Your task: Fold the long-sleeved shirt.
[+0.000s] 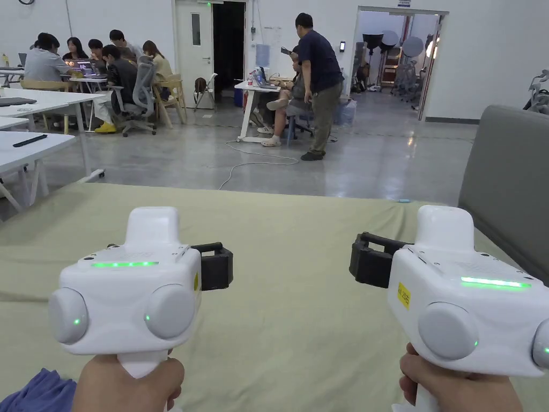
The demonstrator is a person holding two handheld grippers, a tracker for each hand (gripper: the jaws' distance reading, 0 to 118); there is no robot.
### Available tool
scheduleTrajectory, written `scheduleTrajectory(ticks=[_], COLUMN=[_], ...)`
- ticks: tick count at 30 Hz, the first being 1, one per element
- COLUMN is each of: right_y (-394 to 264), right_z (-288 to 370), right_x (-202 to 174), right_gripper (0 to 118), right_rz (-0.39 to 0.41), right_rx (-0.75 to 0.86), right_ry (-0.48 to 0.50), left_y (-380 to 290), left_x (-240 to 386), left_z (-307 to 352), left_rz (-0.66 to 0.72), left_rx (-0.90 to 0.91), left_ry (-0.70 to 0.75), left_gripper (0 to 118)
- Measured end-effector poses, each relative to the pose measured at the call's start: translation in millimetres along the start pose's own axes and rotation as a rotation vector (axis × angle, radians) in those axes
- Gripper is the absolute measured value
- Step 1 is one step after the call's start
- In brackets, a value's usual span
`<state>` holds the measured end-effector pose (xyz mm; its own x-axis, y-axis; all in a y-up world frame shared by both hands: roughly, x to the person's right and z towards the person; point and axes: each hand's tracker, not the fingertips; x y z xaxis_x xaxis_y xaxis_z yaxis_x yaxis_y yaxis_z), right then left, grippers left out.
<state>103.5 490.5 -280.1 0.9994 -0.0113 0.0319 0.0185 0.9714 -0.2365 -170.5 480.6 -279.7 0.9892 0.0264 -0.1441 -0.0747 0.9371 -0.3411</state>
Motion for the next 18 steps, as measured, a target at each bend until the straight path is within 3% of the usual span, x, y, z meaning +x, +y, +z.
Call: scheduleTrajectory(ticks=[7, 8, 9, 10, 11, 12, 18], right_y=[-2, -4, -6, -8, -9, -12, -19], right_z=[0, 2, 5, 7, 5, 3, 5], right_x=[0, -1, -1, -3, -8, -10, -18], right_gripper=[108, 90, 57, 10, 0, 0, 0], right_rz=[0.003, 0.005, 0.013, 0.039, 0.071, 0.104, 0.133], right_rx=[0.005, 0.013, 0.036, 0.065, 0.044, 0.034, 0.051], right_ry=[0.001, 0.001, 0.004, 0.013, -0.018, -0.058, -0.032], left_y=[0, -1, -3, -6, -9, -12, -20], left_x=[-2, -2, -1, 1, 3, 5, 11], left_z=[3, 3, 6, 9, 14, 16, 9], left_rz=[0.018, 0.012, -0.006, -0.024, -0.044, -0.050, -0.026], left_rx=[0.019, 0.025, 0.061, 0.100, 0.155, 0.160, 0.090], left_ry=[-0.002, -0.003, 0.002, -0.004, -0.053, -0.084, -0.128], left_gripper=[110, 104, 91, 67, 23, 10, 10])
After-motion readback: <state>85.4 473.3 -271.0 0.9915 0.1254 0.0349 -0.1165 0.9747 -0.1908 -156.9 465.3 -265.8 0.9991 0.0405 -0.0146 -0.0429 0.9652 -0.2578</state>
